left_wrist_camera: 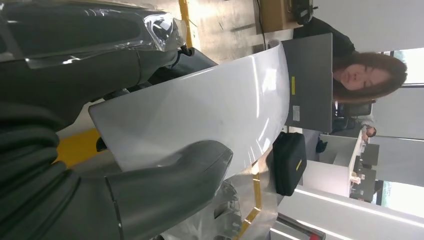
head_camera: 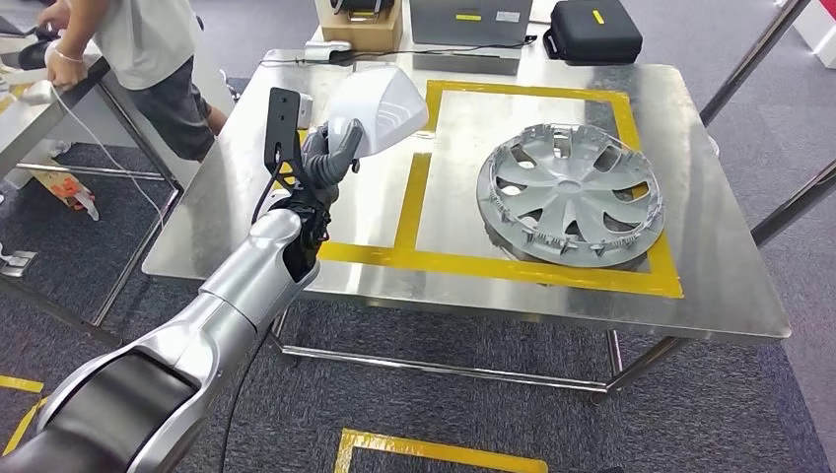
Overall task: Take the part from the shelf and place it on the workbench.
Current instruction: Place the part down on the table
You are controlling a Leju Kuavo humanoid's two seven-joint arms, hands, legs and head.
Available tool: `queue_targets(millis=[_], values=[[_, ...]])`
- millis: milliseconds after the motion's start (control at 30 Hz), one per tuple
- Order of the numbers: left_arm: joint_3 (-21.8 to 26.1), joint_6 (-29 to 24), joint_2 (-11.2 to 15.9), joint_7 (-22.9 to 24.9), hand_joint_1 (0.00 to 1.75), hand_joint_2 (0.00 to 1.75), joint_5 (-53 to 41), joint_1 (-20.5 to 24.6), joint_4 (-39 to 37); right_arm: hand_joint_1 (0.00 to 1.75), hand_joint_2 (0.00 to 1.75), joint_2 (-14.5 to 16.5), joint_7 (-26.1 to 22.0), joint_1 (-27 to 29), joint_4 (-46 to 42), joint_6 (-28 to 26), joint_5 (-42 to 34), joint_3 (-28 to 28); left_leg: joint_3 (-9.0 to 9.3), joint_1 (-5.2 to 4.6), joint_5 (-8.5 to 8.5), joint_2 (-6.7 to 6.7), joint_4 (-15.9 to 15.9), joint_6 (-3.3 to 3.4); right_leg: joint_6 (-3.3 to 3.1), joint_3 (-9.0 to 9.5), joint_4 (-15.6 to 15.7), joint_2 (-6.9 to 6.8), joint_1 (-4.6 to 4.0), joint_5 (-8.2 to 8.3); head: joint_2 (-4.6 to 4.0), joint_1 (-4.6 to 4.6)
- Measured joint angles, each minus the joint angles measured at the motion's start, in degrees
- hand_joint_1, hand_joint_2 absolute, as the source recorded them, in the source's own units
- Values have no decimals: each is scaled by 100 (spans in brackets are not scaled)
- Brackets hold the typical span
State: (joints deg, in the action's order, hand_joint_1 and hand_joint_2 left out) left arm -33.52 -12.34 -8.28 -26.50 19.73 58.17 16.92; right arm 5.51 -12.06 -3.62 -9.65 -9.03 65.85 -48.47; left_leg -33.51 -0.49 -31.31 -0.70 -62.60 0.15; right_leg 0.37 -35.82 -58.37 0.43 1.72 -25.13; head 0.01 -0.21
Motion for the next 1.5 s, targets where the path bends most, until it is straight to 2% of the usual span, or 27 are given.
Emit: queue_targets(millis=[100, 133, 167, 233, 267, 300, 333, 400, 467, 567, 700, 900, 1067, 1233, 1367, 1433, 1500], values=[[34, -9, 4, 63, 175, 175, -4, -35, -15, 0, 0, -4, -1, -5, 1, 0, 1, -2, -729, 43, -337, 12, -1033, -74, -32, 103, 9, 2, 5, -100, -1, -55], [43, -13, 8, 85, 175, 175, -4, -60, -21, 0, 0, -4, -1, -1, 1, 1, 1, -4, -887, 51, -344, 12, -1154, -80, -32, 141, 9, 6, 5, -134, -1, -65], [50, -18, 13, 103, 175, 175, -5, -80, -26, 0, 0, -4, -1, 3, 1, 1, 1, -7, -934, 55, -213, 12, -1057, -77, -28, 189, 9, 12, 4, -170, -1, -79], [71, -32, 23, 132, 175, 175, -18, -96, -28, 0, 0, -2, -1, 4, 1, 1, 1, -12, -726, 52, 349, 13, -316, -39, -6, 298, 12, 22, 2, -245, -1, -110], [86, -44, 26, 151, 175, 175, -31, -93, -31, 0, 0, 2, -1, 1, 1, 1, 0, -14, -584, 38, 554, 13, 77, -18, 14, 340, 14, 25, -4, -279, -1, -121], [104, -58, 27, 173, 175, 175, -42, -89, -34, 0, 0, 3, 0, -2, 1, 0, -1, -15, -466, 22, 664, 11, 352, 4, 37, 359, 19, 26, -8, -306, -1, -130], [119, -76, 26, 199, 175, 175, -52, -91, -39, 0, 0, 4, 1, -4, 1, -1, -2, -16, -405, 7, 703, 10, 488, 22, 65, 364, 23, 27, -12, -328, -1, -133], [148, -127, 26, 255, 175, 175, -66, -109, -55, 0, 0, 3, 2, -1, 1, -2, -4, -20, -363, -2, 704, 10, 522, 21, 81, 368, 20, 26, -17, -352, -1, -128], [182, -180, 32, 302, 175, 175, -83, -131, -71, 0, 0, 3, 2, 4, 1, -2, -4, -21, -359, 2, 734, 6, 527, 12, 69, 394, 39, 18, -19, -362, -1, -115], [208, -246, 34, 417, 175, 175, -111, -142, -94, 0, 0, -7, 3, -6, 1, -2, -3, -23, -360, -1, 714, -8, 527, 42, 77, 435, 113, -1, -20, -367, -1, -81], [231, -442, 58, 694, 175, 175, -151, -196, -127, 0, 0, -11, 5, -9, 1, -2, 13, -23, -357, -5, 697, -9, 526, 69, 112, 457, 154, -4, -20, -361, -1, -44], [274, -510, 133, 1053, 175, 175, -245, -377, -204, 0, 0, -11, 6, -7, 1, -2, 50, -24, -350, -5, 698, -8, 525, 75, 152, 460, 159, -4, -21, -351, -1, -41], [276, -429, 166, 1099, 175, 175, -298, -590, -250, 0, 0, -11, 14, -7, 1, 1, 97, -25, -344, 4, 699, -6, 527, 74, 152, 462, 157, -4, -30, -351, -1, -42], [258, -252, 154, 917, 175, 175, -457, -747, -260, 0, 0, -11, 14, -9, 1, 5, 113, -24, -343, 9, 698, -6, 528, 74, 153, 461, 156, -3, -34, -354, -1, -41], [208, -207, 110, 687, 0, 175, -559, -818, -260, 0, 0, -11, -25, -12, 1, 5, 112, -24, -343, 8, 698, -6, 528, 74, 153, 462, 156, -3, -34, -355, -1, -41], [187, -207, 84, 583, 0, 175, -587, -835, -260, 0, 0, -11, -43, -13, 1, 5, 112, -23, -343, 8, 698, -6, 528, 74, 154, 463, 156, -4, -33, -355, -1, -40], [179, -213, 59, 503, 0, 87, -604, -842, -260, 0, 0, -10, -49, -15, 1, 5, 112, -23, -343, 8, 698, -6, 528, 74, 154, 464, 157, -4, -33, -355, -1, -40]])
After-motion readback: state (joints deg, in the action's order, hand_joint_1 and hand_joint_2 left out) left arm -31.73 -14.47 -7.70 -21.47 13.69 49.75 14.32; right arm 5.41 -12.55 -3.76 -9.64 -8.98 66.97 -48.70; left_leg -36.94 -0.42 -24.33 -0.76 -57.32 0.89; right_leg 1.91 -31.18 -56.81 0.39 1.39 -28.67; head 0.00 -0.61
